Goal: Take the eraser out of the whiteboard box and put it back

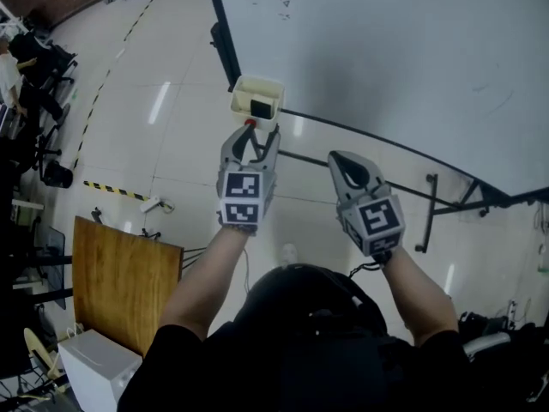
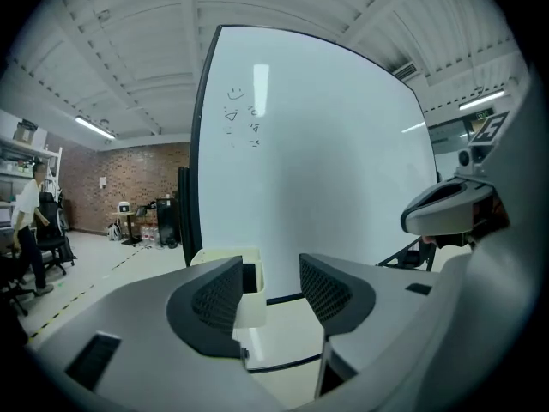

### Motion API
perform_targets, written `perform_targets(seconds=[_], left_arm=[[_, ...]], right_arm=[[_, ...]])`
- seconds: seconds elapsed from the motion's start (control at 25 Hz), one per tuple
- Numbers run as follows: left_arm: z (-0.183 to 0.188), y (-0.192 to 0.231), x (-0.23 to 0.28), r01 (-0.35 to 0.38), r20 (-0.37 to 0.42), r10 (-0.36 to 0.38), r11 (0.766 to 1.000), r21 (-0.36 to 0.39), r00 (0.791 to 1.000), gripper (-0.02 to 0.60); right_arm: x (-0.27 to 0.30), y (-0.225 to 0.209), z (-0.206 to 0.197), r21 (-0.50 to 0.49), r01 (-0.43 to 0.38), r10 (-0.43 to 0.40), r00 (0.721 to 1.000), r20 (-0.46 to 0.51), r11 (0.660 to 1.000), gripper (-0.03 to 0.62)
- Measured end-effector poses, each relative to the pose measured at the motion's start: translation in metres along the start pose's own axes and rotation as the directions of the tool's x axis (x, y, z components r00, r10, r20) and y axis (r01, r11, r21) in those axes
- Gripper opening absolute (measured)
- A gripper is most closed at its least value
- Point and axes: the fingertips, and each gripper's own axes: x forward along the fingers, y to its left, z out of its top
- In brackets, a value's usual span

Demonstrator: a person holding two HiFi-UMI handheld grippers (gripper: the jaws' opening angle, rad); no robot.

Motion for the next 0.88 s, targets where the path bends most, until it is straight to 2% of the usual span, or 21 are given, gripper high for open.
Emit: perform_targets(seconds=[0.08,0.28,0.4,0.88], left_arm=[[0.000,0.012,0.017,-0.019,-0.018,0.020,1.000,0.008,1.000,0.206],[-0.008,0.032,0.051,-0.063,-0.080,0.065,0.998,0.031,0.995,0.258],[-0.015,0.041,0.066,-0.079,-0.119,0.083,0.996,0.045,0.989,0.258],[-0.028,0.044,0.093,-0.058,-0.184,0.069,0.996,0.066,0.980,0.258]], right_arm=[[0.007,-0.007,0.000,0.002,0.014,-0.014,1.000,-0.003,1.000,0.018],[0.016,-0.024,-0.001,0.015,0.051,-0.051,0.999,-0.015,0.999,0.018],[0.019,-0.033,-0.003,0.019,0.072,-0.072,0.997,-0.021,0.997,0.018],[0.027,-0.043,-0.008,0.038,0.096,-0.095,0.995,-0.031,0.995,0.018]])
